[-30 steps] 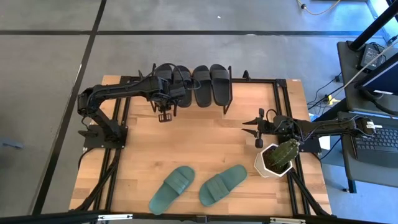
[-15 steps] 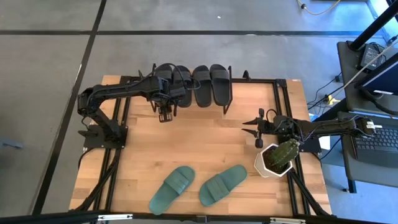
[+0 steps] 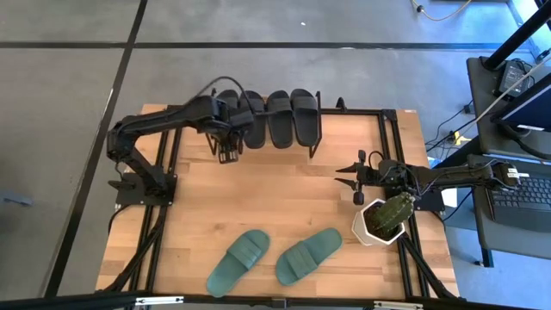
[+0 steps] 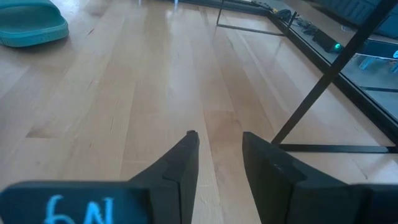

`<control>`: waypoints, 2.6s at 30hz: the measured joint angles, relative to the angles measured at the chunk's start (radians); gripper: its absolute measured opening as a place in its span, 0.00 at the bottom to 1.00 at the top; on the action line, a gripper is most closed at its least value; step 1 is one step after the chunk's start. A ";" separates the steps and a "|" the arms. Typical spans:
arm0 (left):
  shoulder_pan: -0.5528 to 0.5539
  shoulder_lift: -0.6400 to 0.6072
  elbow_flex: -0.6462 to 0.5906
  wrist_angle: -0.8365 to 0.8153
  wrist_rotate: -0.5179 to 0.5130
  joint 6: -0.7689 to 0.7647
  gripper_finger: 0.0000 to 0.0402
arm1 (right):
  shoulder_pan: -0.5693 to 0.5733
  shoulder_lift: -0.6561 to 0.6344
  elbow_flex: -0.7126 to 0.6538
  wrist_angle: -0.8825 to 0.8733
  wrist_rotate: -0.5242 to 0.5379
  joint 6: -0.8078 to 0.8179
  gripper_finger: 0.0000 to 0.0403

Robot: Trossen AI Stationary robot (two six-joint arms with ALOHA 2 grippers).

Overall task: Pick and place slides into the shelf
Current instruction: Put the green slide under the shelf

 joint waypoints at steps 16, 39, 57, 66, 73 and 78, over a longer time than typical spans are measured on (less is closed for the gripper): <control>-0.281 -0.006 0.166 0.032 -0.099 -0.010 0.48 | 0.000 0.000 0.000 -0.007 0.000 -0.003 0.31; -1.061 -0.005 -0.529 0.876 -0.488 -0.338 0.48 | 0.000 0.000 0.000 -0.006 0.000 -0.003 0.31; -1.139 0.168 -0.711 1.150 -0.395 -0.284 0.48 | 0.000 0.000 0.000 -0.007 0.000 0.028 0.31; -1.138 0.186 -0.711 1.125 -0.426 -0.290 0.48 | 0.000 0.000 0.000 -0.008 0.000 0.053 0.31; -1.138 0.186 -0.711 1.127 -0.423 -0.290 0.48 | 0.000 0.000 0.000 -0.009 0.000 0.051 0.31; -1.133 0.186 -0.711 1.129 -0.423 -0.269 0.48 | 0.000 0.000 0.000 -0.009 0.000 0.048 0.31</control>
